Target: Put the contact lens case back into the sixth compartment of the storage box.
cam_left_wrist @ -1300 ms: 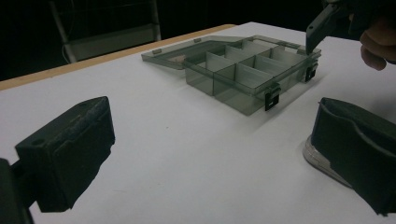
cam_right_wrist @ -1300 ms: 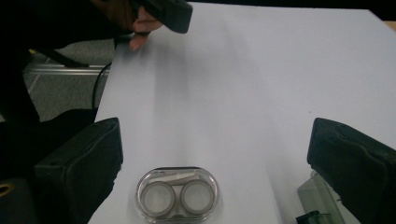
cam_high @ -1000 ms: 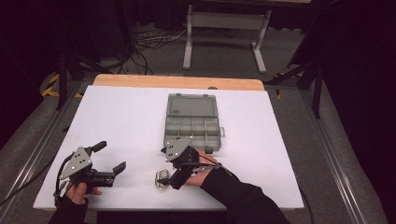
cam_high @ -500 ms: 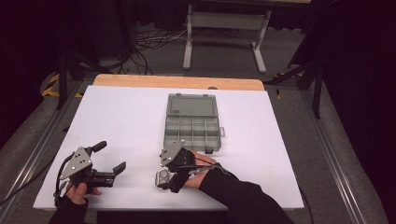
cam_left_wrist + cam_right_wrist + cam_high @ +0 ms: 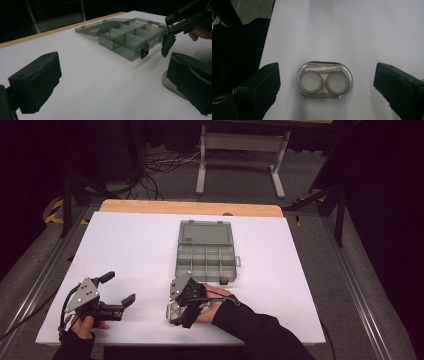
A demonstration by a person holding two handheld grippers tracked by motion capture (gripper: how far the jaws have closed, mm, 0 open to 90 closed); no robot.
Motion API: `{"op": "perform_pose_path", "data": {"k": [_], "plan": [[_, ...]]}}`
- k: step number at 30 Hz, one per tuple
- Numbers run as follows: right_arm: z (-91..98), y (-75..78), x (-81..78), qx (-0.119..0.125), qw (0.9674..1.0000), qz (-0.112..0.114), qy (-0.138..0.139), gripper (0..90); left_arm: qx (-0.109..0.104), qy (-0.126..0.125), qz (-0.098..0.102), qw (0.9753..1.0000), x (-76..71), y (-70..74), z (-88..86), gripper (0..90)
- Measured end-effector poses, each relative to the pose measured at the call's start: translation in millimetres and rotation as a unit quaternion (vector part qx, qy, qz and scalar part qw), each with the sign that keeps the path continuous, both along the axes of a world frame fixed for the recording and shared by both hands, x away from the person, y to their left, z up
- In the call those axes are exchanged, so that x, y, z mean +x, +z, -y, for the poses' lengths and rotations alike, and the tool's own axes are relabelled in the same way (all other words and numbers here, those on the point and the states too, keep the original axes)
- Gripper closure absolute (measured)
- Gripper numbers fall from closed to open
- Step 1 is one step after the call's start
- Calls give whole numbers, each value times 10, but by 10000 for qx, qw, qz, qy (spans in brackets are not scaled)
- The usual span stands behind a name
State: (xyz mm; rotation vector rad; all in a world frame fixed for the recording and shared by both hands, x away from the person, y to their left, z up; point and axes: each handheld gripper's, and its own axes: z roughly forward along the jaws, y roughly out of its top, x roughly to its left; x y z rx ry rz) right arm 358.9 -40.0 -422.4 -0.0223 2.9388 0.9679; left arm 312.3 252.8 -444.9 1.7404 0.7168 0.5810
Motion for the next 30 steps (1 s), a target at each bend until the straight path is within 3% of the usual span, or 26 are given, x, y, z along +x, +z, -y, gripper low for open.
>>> {"op": "perform_pose_path", "data": {"k": [8,30], "plan": [[-26,-44,22,-336,9993,-124,-89,105,-15,-27,9,10000,2,-6,7,4],[-144,-159,18,-732,9971,-209,-89,167,-17,16,25,10000,-2,-11,15,4]]}}
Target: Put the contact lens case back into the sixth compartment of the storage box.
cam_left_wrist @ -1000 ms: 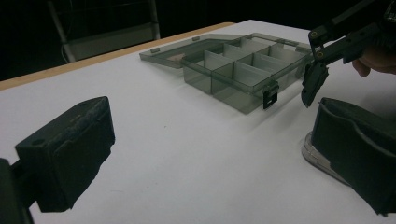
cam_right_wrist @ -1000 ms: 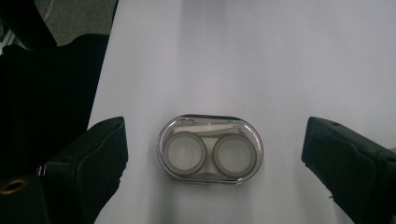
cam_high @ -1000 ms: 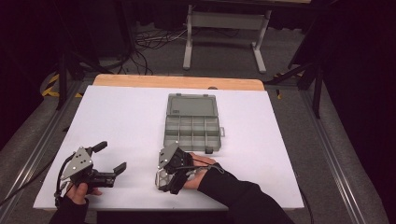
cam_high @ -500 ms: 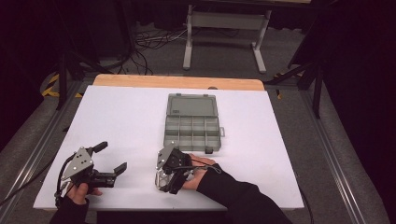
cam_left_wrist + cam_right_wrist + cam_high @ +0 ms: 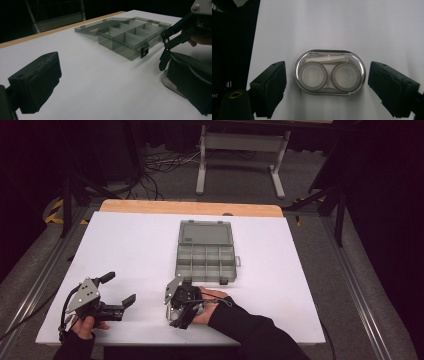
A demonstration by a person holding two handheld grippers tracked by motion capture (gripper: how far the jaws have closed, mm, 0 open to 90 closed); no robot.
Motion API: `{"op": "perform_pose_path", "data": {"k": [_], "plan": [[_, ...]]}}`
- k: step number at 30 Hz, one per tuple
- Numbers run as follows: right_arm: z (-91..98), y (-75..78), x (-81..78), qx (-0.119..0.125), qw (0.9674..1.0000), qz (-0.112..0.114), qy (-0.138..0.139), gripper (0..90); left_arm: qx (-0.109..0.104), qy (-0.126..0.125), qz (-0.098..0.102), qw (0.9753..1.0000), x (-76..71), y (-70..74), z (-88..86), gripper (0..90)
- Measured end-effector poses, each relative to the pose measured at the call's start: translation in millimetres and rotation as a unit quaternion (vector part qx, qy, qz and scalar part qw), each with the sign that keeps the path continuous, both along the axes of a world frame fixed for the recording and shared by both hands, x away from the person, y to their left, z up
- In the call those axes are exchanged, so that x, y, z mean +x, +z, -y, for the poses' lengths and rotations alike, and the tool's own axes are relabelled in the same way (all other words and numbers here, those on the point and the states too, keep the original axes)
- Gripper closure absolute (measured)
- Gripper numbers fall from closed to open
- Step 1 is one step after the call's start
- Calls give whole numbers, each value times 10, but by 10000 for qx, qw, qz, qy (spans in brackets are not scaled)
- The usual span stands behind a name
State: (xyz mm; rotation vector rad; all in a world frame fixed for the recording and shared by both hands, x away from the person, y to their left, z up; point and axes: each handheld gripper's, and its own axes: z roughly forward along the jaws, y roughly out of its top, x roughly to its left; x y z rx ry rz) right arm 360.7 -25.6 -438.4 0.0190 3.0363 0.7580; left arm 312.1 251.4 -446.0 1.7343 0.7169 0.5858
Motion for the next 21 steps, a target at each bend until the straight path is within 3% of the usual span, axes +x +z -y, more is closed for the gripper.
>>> {"op": "perform_pose_path", "data": {"k": [9,21], "plan": [[-36,-37,-2,-195,9998,43,-39,263,-10,-2,4,10000,-1,2,0,4],[-34,-24,-6,-183,9998,122,-30,267,-18,-3,1,10000,0,2,0,4]]}}
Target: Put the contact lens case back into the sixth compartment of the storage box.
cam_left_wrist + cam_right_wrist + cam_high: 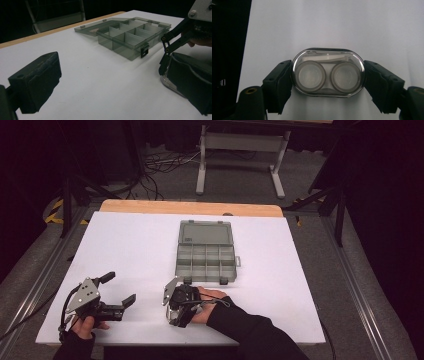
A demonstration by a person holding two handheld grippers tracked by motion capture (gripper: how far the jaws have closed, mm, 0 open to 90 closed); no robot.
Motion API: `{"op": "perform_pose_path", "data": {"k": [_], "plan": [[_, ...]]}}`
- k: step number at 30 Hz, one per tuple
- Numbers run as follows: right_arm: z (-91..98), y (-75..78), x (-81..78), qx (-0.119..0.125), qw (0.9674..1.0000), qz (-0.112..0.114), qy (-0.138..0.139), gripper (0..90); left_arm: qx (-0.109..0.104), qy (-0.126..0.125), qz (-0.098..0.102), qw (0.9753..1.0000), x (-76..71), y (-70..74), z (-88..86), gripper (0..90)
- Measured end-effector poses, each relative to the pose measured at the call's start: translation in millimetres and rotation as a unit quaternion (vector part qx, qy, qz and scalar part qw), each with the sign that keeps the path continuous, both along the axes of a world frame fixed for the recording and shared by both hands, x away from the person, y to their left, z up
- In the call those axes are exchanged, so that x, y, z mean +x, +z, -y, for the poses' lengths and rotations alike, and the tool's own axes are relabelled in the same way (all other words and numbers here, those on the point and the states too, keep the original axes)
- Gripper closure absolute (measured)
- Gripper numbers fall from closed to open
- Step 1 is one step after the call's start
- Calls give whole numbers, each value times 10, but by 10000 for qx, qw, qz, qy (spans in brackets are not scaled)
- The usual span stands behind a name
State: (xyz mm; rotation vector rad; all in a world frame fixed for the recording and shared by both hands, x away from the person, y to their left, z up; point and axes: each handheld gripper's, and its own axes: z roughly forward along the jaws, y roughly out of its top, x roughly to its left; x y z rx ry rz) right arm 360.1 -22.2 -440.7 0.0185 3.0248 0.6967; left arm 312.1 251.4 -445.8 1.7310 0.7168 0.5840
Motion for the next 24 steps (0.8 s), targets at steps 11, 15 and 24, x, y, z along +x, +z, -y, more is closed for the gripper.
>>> {"op": "perform_pose_path", "data": {"k": [11,15,24], "plan": [[57,134,11,372,9991,193,45,267,7,-4,1,10000,-1,0,1,4],[85,186,17,561,9980,287,60,268,16,-12,11,10000,1,0,0,4],[158,301,-4,893,9954,348,-5,267,-12,-7,11,10000,0,-1,0,4]]}}
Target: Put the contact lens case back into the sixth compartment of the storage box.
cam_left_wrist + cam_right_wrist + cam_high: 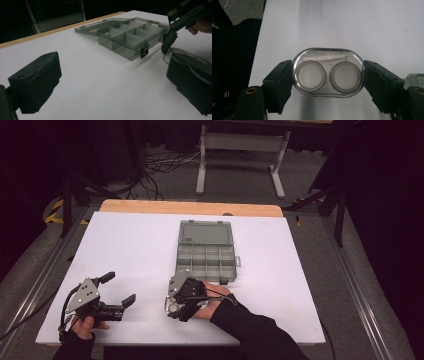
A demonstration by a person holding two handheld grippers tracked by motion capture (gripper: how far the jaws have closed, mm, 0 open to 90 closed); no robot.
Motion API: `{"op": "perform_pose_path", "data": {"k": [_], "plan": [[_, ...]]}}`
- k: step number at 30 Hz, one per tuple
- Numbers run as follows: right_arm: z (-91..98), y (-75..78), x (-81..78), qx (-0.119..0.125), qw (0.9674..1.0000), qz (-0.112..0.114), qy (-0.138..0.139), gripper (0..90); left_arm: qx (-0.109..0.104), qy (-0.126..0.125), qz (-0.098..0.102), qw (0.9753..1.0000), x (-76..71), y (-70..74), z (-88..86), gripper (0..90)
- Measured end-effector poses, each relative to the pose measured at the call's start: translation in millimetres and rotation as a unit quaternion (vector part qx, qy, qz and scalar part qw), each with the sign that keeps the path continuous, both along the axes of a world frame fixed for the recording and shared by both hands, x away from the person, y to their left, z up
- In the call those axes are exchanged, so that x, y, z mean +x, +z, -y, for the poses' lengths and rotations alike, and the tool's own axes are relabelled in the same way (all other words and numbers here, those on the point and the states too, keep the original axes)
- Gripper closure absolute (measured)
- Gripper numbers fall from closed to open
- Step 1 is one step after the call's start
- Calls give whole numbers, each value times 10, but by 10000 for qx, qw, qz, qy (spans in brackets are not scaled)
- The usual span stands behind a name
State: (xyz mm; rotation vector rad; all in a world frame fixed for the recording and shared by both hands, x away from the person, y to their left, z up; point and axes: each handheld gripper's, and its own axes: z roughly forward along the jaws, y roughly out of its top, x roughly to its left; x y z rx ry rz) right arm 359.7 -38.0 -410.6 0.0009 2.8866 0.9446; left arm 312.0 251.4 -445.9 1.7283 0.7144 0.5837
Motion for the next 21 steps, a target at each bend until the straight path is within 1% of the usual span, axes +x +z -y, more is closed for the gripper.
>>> {"op": "perform_pose_path", "data": {"k": [2,6,13,14,15,18,21], "plan": [[8,11,0,35,10000,10,1,267,17,5,-9,10000,-1,0,1,4],[69,73,22,241,9997,56,3,267,21,-1,-2,10000,1,-2,3,4],[152,158,44,454,9989,150,-36,268,27,0,1,10000,3,-4,4,4],[152,158,44,454,9989,150,-36,268,28,1,-1,10000,3,-4,5,4],[168,174,47,506,9985,190,-32,268,24,2,-3,10000,2,-5,5,4],[184,194,43,530,9984,206,-48,267,26,2,-3,10000,2,-5,6,4],[209,226,57,523,9982,285,-81,267,28,2,-1,10000,1,-4,6,4]]}}
